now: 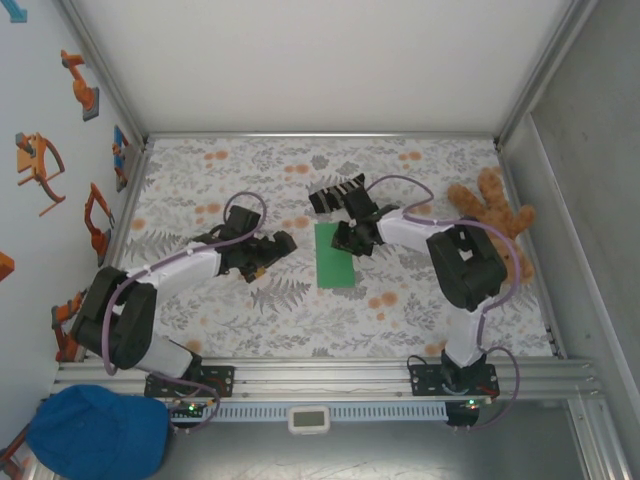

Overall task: Fold a paper plane with a square sheet of paper (pick it up from the middle)
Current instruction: Third fold the triangle at the center of the table.

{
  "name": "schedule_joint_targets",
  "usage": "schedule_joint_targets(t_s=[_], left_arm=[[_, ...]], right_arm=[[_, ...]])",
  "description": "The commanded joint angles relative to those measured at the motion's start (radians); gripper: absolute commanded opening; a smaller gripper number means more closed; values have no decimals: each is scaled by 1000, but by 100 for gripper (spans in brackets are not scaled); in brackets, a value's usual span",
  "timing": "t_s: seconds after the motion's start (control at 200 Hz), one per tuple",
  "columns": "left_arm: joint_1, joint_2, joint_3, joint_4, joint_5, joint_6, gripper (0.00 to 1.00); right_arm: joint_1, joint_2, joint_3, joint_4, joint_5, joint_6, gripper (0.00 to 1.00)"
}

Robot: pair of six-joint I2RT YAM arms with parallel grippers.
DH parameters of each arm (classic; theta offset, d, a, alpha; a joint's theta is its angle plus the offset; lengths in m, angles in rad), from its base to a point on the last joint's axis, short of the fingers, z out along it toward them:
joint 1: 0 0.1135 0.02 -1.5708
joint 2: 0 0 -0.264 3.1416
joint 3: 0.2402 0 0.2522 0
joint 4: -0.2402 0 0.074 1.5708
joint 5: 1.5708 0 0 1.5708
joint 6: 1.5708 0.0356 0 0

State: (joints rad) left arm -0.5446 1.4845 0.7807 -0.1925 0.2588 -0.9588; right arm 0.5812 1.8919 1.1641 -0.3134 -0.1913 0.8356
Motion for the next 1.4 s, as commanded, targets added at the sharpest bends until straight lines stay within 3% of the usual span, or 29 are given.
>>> schedule_joint_targets(t_s=[0.0, 0.275, 0.461, 0.561, 1.147, 1.397], left_arm=[[-36, 41, 22, 105, 84, -19, 97], [-104, 140, 26, 218, 140, -67, 88], [-124, 170, 32, 215, 138, -86, 67], [-129, 174, 30, 203, 135, -92, 61], [-153, 260, 62, 193, 203, -93, 47], [-175, 292, 74, 204, 245, -96, 36]], right_arm=[[-18, -106, -41, 77, -33, 3, 31], [-64, -150, -101, 60, -117, -87, 29], [-64, -94, -64, 56, -156, -119, 25], [-64, -65, -52, 60, -165, -126, 25], [-104, 42, -96, 20, -130, -92, 23], [-103, 44, -93, 16, -132, -87, 23]])
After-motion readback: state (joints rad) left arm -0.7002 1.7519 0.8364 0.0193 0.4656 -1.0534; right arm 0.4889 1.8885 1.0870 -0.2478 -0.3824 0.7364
